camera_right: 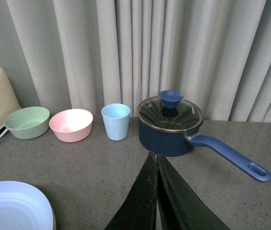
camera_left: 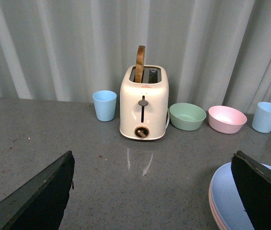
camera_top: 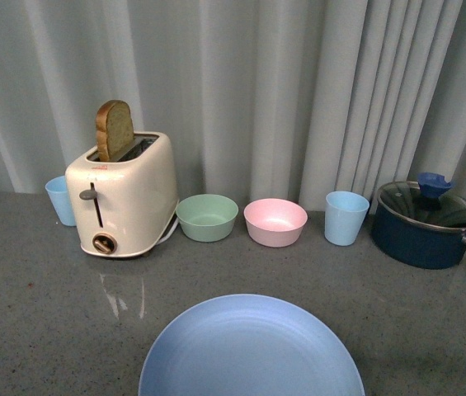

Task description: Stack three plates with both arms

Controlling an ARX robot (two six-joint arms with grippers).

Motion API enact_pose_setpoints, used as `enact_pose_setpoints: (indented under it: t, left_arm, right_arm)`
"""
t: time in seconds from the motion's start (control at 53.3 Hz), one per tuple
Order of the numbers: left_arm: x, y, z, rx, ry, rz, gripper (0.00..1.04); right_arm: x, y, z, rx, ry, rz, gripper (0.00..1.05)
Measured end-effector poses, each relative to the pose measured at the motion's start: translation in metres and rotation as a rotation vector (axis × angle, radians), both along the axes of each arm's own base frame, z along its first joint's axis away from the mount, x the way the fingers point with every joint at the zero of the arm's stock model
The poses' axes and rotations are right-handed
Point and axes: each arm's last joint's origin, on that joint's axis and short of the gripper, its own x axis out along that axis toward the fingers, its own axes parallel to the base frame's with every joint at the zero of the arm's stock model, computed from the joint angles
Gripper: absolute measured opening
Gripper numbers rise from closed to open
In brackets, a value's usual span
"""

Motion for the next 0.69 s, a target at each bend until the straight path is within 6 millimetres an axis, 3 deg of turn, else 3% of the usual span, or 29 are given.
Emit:
enact_pose_setpoints:
  t: [0.694]
  left_arm:
    - [0.000, 0.000, 0.000, 0.000, 0.000, 0.000, 0.98]
  right_arm:
    - [-0.040, 0.000, 0.004, 0.000, -0.011, 0.000, 0.03]
